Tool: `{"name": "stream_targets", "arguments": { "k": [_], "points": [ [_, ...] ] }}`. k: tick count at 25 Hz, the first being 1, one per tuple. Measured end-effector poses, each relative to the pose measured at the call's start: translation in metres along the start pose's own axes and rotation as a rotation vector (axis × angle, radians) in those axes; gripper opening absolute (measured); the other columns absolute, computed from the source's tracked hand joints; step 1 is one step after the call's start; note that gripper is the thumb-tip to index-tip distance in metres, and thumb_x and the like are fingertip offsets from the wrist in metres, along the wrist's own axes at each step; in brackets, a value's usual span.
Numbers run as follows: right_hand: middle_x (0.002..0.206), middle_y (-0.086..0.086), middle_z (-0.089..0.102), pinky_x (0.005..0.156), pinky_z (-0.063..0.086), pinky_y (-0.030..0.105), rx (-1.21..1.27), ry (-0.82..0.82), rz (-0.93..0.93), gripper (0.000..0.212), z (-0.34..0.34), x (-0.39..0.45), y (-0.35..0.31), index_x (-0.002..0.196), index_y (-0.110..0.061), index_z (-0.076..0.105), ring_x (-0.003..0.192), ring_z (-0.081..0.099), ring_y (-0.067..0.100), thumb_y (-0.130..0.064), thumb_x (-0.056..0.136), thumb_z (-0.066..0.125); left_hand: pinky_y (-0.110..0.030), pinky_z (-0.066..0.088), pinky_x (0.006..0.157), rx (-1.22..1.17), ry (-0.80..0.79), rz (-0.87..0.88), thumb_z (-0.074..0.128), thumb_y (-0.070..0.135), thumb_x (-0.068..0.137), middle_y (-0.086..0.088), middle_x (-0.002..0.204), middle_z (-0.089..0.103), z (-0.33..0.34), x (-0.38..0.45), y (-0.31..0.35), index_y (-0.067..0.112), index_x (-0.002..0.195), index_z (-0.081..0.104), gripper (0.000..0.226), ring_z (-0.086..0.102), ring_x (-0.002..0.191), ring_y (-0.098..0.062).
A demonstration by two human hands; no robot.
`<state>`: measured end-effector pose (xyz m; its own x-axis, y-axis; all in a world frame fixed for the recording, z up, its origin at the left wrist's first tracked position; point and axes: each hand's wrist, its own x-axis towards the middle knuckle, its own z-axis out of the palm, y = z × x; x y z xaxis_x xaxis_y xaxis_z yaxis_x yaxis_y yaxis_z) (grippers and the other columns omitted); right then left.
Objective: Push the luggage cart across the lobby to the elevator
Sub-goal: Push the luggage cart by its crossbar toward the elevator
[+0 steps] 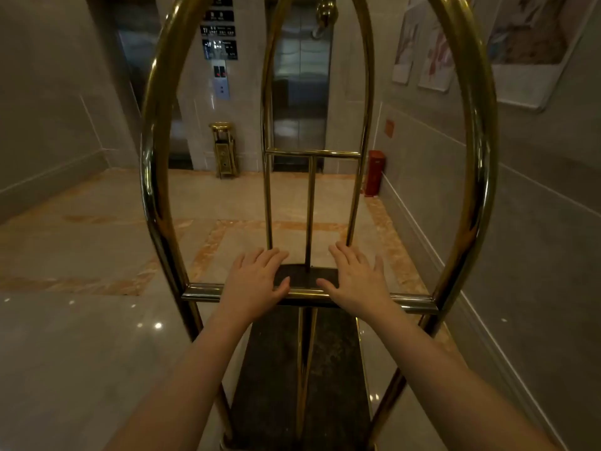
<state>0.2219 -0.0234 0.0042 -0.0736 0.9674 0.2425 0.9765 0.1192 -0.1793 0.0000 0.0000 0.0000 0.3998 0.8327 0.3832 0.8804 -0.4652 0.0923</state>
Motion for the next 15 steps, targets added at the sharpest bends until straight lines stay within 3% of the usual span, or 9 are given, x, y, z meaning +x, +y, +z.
{"name": "stream_targets", "arguments": {
  "k": [3,7,9,11,15],
  "points": [
    [0.161,-0.002,0.014,0.112,0.006,0.061,0.017,-0.198,-0.013,0.086,0.007,0.001,0.013,0.152,-0.027,0.016,0.144,0.011,0.022,-0.064,0.084,0.056,-0.044,0.023,0.109,-0.032,-0.191,-0.023,0.038,0.054,0.093,0.003,0.150,0.035,0.015,-0.003,-0.001,0.030,0.145,0.029,0.058,0.028,0.135,-0.020],
    [0.139,-0.002,0.046,0.097,0.043,0.047,0.161,-0.275,-0.035,0.084,0.015,0.008,0.028,0.141,-0.028,0.037,0.122,0.045,0.022,-0.061,0.071,0.072,-0.043,0.035,0.097,0.035,-0.281,-0.003,0.043,0.064,0.087,0.006,0.130,0.053,0.029,-0.007,-0.005,0.033,0.136,0.040,0.059,0.049,0.114,-0.017],
    [0.112,-0.006,0.059,0.079,0.050,0.039,0.014,-0.326,-0.104,0.064,0.022,0.008,0.030,0.123,-0.031,0.051,0.100,0.057,0.018,-0.057,0.070,0.076,-0.038,0.040,0.087,0.067,-0.268,0.003,0.052,0.063,0.083,0.010,0.108,0.061,0.030,-0.001,-0.005,0.035,0.119,0.050,0.046,0.056,0.098,-0.013],
    [0.087,-0.009,0.061,0.068,0.052,0.036,-0.134,-0.264,-0.153,0.035,0.031,0.006,0.030,0.105,-0.032,0.057,0.080,0.059,0.016,-0.047,0.077,0.072,-0.038,0.042,0.084,0.099,-0.245,-0.018,0.061,0.054,0.081,0.011,0.095,0.061,0.034,0.003,-0.005,0.035,0.104,0.053,0.031,0.057,0.090,-0.013],
    [0.076,-0.009,0.057,0.059,0.050,0.033,-0.151,-0.188,-0.181,0.021,0.038,0.009,0.036,0.101,-0.031,0.056,0.065,0.054,0.013,-0.032,0.083,0.067,-0.037,0.044,0.078,0.126,-0.174,-0.054,0.069,0.045,0.076,0.010,0.086,0.060,0.046,0.007,-0.006,0.035,0.094,0.054,0.025,0.057,0.083,-0.013]
  ]
}}
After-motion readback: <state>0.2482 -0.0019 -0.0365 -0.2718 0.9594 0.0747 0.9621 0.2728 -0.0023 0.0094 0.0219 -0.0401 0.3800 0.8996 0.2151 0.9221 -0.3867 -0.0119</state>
